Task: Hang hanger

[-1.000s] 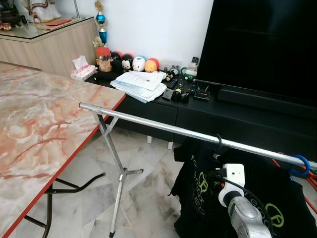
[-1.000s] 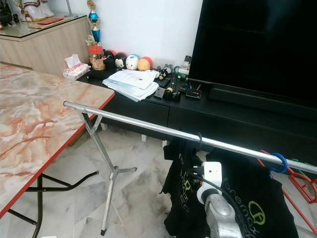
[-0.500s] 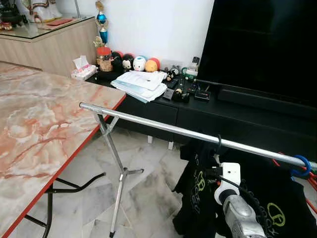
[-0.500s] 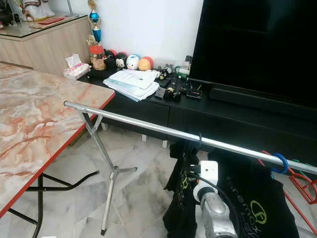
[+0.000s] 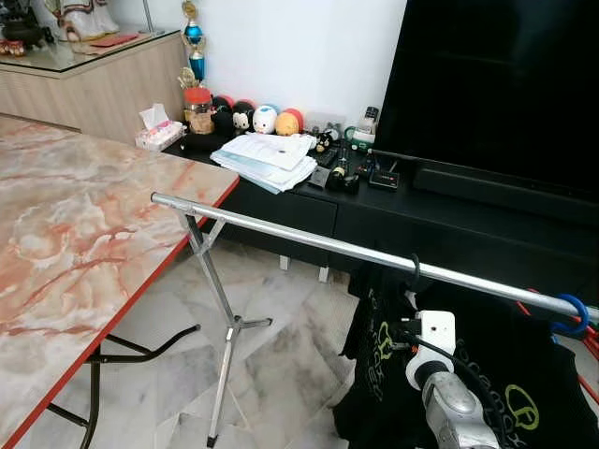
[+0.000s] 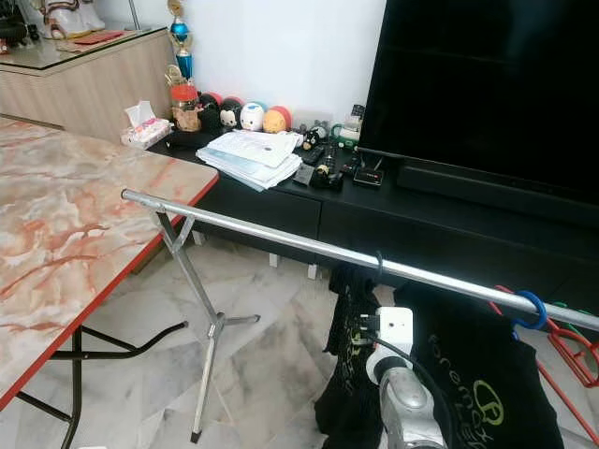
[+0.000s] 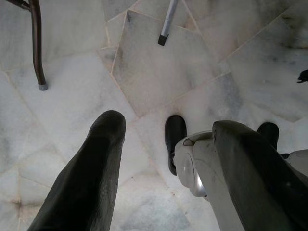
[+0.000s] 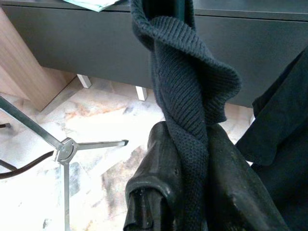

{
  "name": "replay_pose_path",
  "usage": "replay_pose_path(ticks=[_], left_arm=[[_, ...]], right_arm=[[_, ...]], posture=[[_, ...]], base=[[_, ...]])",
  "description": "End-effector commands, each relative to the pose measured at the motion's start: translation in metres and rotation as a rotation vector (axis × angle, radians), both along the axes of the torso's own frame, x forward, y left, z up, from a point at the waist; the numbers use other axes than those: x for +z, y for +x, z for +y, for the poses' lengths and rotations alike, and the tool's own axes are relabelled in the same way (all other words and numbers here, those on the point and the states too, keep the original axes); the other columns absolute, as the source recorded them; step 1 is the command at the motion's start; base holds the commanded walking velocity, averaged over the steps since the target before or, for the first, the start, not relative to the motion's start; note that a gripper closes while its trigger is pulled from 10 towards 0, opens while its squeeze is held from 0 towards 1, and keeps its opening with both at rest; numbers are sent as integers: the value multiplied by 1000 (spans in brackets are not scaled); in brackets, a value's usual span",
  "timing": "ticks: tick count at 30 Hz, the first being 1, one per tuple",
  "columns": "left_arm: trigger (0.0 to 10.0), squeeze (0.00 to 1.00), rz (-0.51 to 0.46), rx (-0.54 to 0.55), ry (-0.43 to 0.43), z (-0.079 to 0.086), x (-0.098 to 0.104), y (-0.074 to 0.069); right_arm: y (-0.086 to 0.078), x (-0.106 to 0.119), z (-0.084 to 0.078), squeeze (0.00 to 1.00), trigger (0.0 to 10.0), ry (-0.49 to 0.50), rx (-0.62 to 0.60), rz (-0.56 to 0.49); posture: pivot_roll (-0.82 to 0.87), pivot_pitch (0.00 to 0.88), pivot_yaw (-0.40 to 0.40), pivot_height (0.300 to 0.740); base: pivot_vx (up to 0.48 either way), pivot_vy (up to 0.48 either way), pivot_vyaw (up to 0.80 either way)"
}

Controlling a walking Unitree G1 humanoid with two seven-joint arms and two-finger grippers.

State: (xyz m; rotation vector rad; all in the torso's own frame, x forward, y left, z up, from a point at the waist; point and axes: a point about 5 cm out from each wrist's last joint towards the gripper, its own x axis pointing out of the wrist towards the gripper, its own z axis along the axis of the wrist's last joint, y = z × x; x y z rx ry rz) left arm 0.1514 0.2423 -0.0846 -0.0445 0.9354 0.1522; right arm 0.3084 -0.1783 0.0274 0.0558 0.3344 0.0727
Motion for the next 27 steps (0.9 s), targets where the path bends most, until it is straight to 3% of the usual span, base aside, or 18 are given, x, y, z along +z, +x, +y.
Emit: replay_pose_path(ticks=[1, 8, 16, 21, 27], left_arm=[[10000, 0, 22, 13, -9, 0, -3, -6], [10000, 0, 22, 12, -8, -1, -3, -6], [10000, 0, 21, 12, -6, -1, -3, -5], [10000, 0, 21, 13, -6, 0, -3, -6], [10000, 0, 25, 12, -4, 1, -3, -8]], right_arm=[[0, 0, -2, 0, 0, 3, -12, 2], [0, 0, -2, 0, 0, 8, -19, -10], [0, 8, -4, 0, 0, 56, -74, -111], [-3, 24, -11, 0, 0, 100, -186, -274], [-14, 29, -12, 0, 0, 106, -205, -350]], posture=[[20, 48, -13, 740], [21, 49, -13, 740], [21, 48, -12, 740], [22, 47, -11, 740], [16, 47, -10, 740]], base=[[0, 0, 0], [0, 0, 0], [0, 0, 0], [0, 0, 0], [0, 0, 0]])
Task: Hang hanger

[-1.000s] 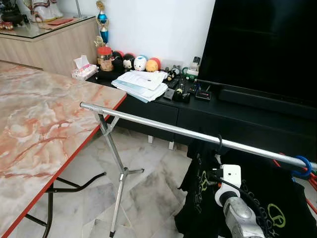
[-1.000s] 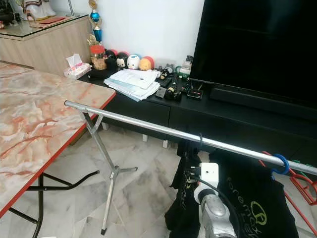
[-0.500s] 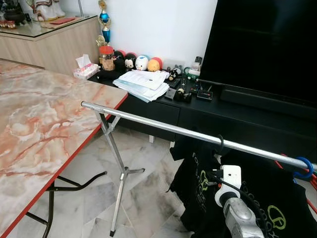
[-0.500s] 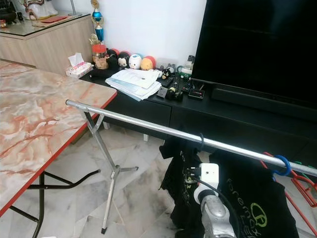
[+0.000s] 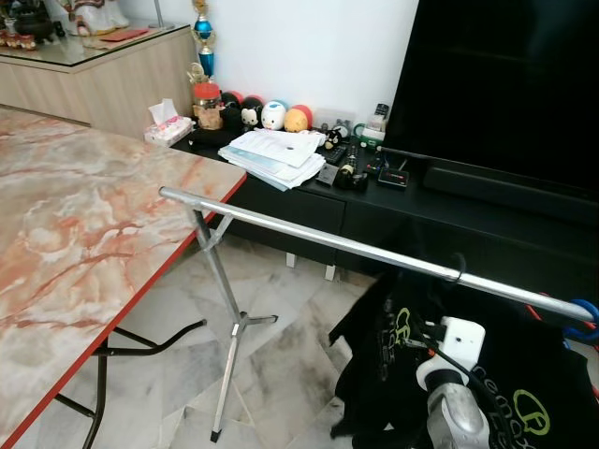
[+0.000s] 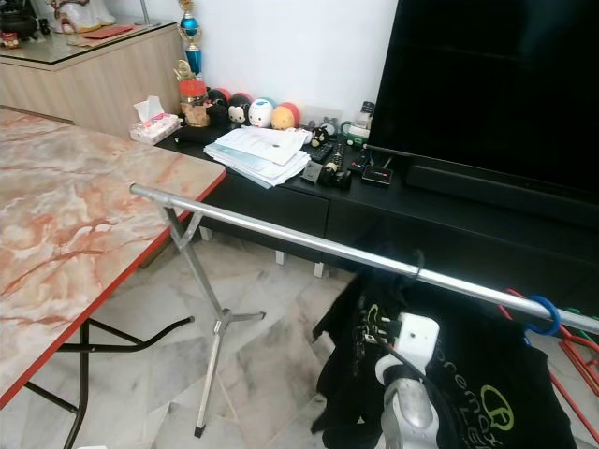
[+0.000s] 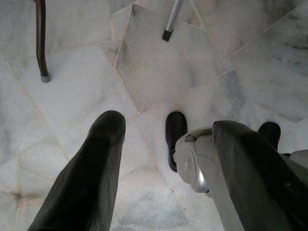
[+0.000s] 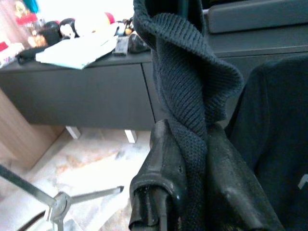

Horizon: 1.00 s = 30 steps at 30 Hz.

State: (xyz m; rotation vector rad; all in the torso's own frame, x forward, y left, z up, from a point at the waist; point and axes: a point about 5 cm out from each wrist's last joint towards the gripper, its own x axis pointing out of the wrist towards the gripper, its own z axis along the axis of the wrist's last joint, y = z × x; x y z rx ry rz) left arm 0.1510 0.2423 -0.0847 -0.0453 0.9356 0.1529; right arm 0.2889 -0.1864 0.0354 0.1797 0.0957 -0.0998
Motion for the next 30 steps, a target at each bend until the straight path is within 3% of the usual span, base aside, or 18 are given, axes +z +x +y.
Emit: replay_pose_path(ticks=[1, 5, 7, 13, 15, 30], left_arm=[[10000, 0, 26, 11, -3, 1, -3, -8], [10000, 0, 28, 9, -4, 1, -3, -9], [10000, 0, 30, 6, -7, 0, -4, -10], [10000, 0, 32, -2, -12, -4, -5, -10], [10000, 0, 33, -8, -6, -4, -5, -10], [10000, 0, 40, -20, 22, -1, -4, -9]], right_arm=[[2, 21, -3, 0, 0, -7, -3, -129], [-10, 13, -2, 0, 0, -19, 27, -108], [-25, -3, -8, 0, 0, -35, 16, -35], [-42, -23, -12, 0, 0, -31, 20, 59], [-44, -27, -9, 0, 10000, -29, 30, 87], [-30, -20, -1, 0, 10000, -22, 68, 66]], posture=[[17, 46, -11, 740], [11, 43, -14, 740], [6, 36, -21, 740], [-1, 20, -10, 740], [-6, 13, -5, 740], [18, 0, -8, 740]], base=[[0, 0, 0], [0, 0, 0], [0, 0, 0], [0, 0, 0], [0, 0, 0], [-49, 0, 0]])
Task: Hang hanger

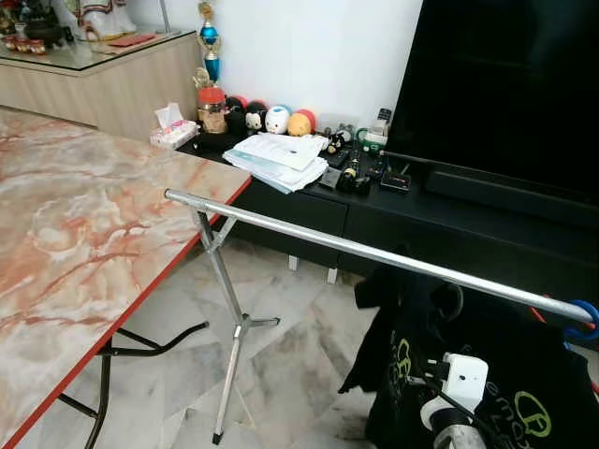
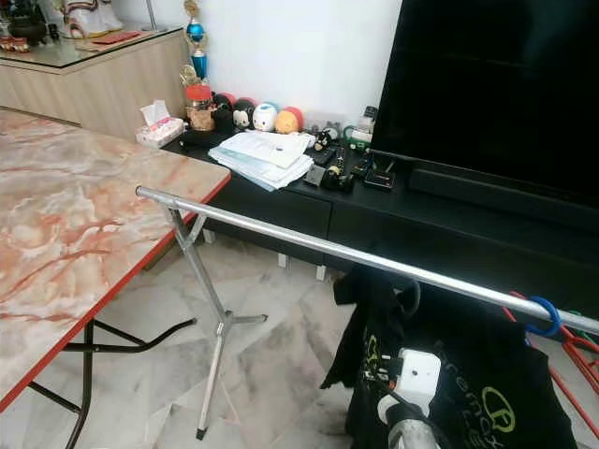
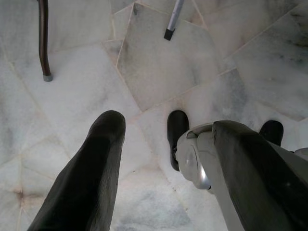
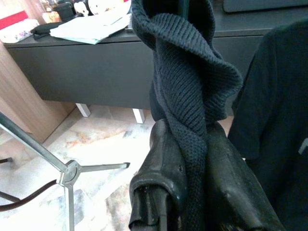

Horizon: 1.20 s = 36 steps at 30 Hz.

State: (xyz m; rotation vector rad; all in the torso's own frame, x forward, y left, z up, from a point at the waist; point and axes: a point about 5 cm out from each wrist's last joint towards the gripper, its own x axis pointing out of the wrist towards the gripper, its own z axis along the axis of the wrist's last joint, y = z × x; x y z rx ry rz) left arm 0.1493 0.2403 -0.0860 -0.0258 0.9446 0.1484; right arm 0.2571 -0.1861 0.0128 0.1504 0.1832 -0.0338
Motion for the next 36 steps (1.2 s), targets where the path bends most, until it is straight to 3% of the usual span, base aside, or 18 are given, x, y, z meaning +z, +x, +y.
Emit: replay_pose_path(ticks=[1, 9, 28, 36], left_arm=[[10000, 0, 33, -6, 7, 1, -3, -8], [10000, 0, 51, -9, 9, 2, -6, -16], [10000, 0, 44, 13, 18, 5, -3, -10], [10000, 0, 36, 19, 16, 4, -2, -6]], right_arm=[[3, 3, -1, 0, 10000, -1, -8, -14], [3, 2, 3, 0, 10000, 16, -20, -15], [13, 5, 1, 0, 10000, 26, -55, -2], [14, 4, 4, 0, 10000, 20, -44, 3]], posture=[[18, 0, -8, 740], [14, 0, 5, 740], [25, 12, -8, 740], [24, 23, -10, 740]], base=[[-247, 0, 0], [-241, 0, 0], [-142, 0, 0], [-266, 0, -600]])
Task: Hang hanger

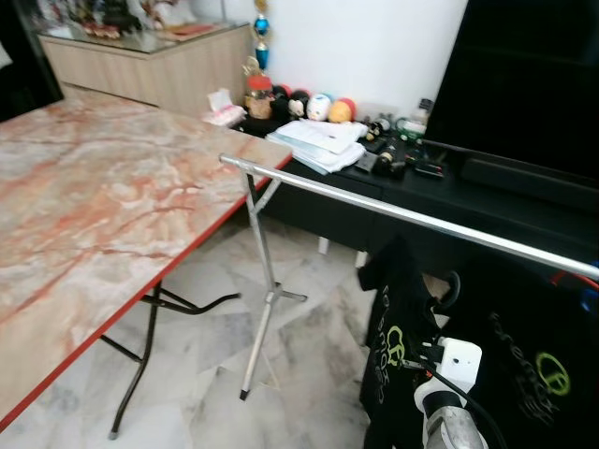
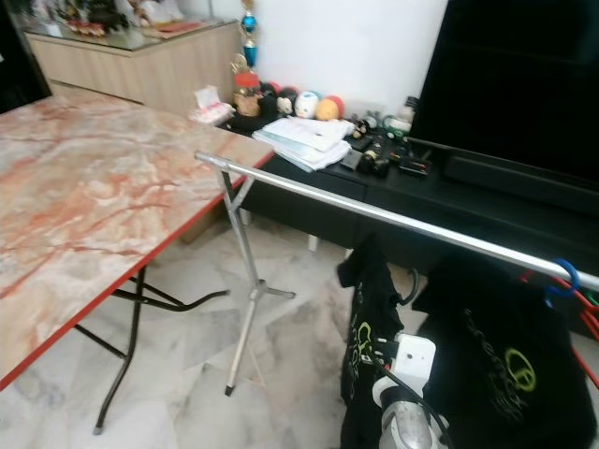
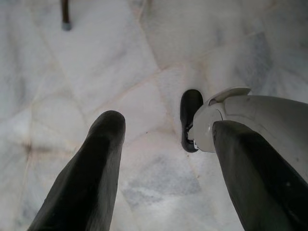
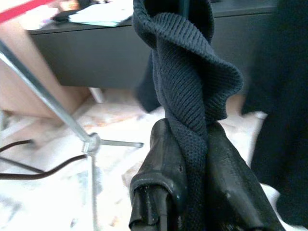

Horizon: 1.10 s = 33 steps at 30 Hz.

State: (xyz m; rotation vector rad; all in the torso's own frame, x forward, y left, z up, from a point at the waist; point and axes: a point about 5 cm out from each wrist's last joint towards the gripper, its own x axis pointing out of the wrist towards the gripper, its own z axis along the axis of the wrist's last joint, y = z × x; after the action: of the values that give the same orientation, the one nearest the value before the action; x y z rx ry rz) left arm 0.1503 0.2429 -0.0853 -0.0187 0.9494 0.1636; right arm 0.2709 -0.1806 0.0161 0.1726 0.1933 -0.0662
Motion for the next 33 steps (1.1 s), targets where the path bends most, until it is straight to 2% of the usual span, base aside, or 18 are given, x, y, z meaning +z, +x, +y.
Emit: replay_pose_path(ticks=[1, 25, 33], left_arm=[[10000, 0, 30, 8, 3, 1, -3, -7], [10000, 0, 23, 16, -1, 3, -3, -9], [10000, 0, 23, 22, 2, 5, -2, -9]], right_arm=[[0, 1, -1, 0, 10000, -4, -9, -8], [0, -2, -3, 0, 10000, 4, -32, 16], [1, -2, -3, 0, 10000, 9, -37, 18]], posture=[[24, 23, -10, 740], [24, 33, -13, 740], [28, 35, -14, 740]], base=[[-274, 0, 0], [-292, 0, 0], [-307, 0, -591]])
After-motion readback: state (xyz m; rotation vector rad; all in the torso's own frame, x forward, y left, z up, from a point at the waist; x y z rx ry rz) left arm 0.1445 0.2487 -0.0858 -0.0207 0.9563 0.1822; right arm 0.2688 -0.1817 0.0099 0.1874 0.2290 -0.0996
